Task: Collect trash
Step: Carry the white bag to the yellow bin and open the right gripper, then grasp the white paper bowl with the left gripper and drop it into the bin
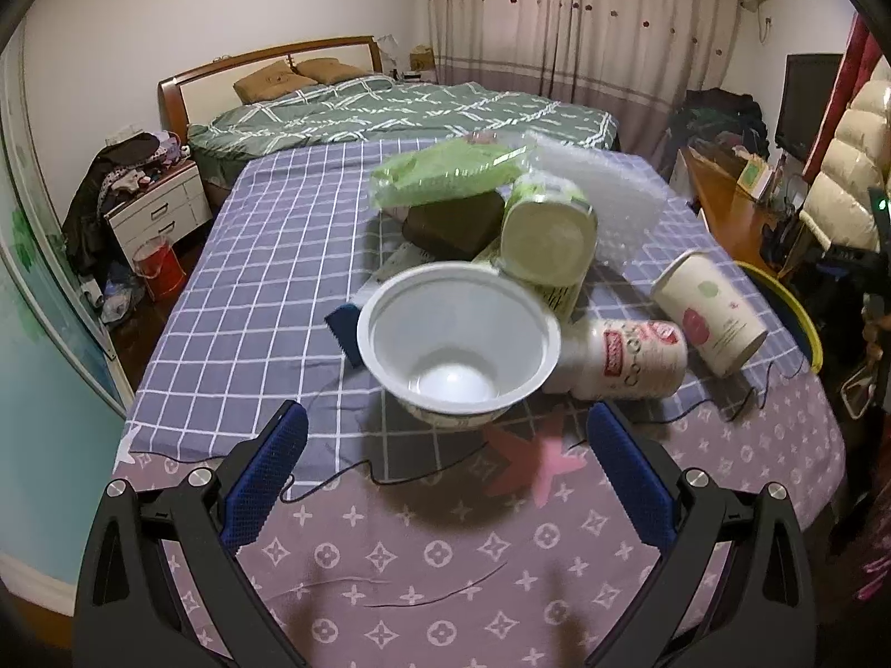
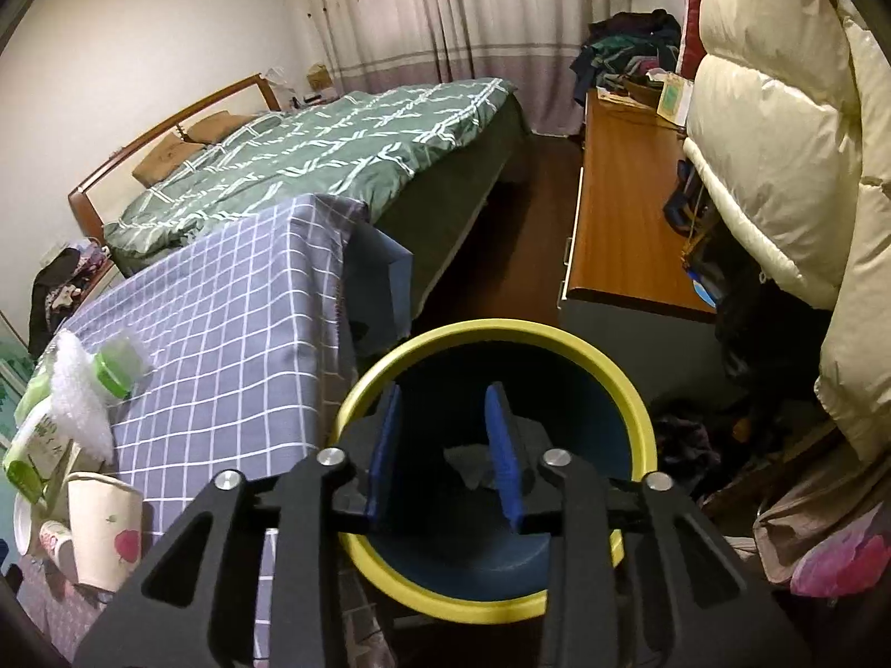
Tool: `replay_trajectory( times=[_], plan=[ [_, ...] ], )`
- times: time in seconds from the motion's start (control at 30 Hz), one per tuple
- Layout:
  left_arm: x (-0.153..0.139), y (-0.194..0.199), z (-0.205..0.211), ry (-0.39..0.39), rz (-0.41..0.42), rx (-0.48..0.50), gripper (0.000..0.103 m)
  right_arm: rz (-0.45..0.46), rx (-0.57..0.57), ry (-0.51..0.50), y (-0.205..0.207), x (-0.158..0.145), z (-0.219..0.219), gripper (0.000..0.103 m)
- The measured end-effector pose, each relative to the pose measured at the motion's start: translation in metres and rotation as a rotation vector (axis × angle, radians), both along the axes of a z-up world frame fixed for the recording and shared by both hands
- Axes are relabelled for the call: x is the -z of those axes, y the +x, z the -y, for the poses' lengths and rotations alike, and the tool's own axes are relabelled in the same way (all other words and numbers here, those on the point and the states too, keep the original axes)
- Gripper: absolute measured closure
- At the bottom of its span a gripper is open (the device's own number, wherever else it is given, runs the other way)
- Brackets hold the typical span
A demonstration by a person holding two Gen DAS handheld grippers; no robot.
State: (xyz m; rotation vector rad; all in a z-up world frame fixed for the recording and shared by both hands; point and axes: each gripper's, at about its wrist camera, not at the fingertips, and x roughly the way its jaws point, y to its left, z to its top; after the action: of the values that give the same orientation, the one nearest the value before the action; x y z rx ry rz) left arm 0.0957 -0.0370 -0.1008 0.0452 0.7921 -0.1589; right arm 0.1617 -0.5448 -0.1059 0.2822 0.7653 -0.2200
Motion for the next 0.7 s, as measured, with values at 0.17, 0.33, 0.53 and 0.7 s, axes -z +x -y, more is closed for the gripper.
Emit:
replay_trajectory(
  times=[0.17, 0.33, 0.53, 0.7],
  plan=[
    [0.023, 0.012, 0.003, 0.048, -0.042, 0.018, 0.004, 0.006, -0.023, 0.016, -0.003, -0.006, -0.007, 0.072],
    [0.034, 0.033, 0.001, 0.000, -0.064, 0.019, 0.004, 0.014, -0.039, 0.023, -0.001, -0.008, -0.012, 0.072],
    [0.037, 0.058, 0.004, -0.001, -0.059, 0.002, 0.008, 0.010, -0.059, 0.036, 0.001, -0.004, -0.018, 0.072],
    [0.036, 0.071, 0.010, 0.032, -0.033, 0.005, 0.010, 0.001, -0.065, 0.051, 0.002, 0.002, -0.019, 0.072]
  ],
)
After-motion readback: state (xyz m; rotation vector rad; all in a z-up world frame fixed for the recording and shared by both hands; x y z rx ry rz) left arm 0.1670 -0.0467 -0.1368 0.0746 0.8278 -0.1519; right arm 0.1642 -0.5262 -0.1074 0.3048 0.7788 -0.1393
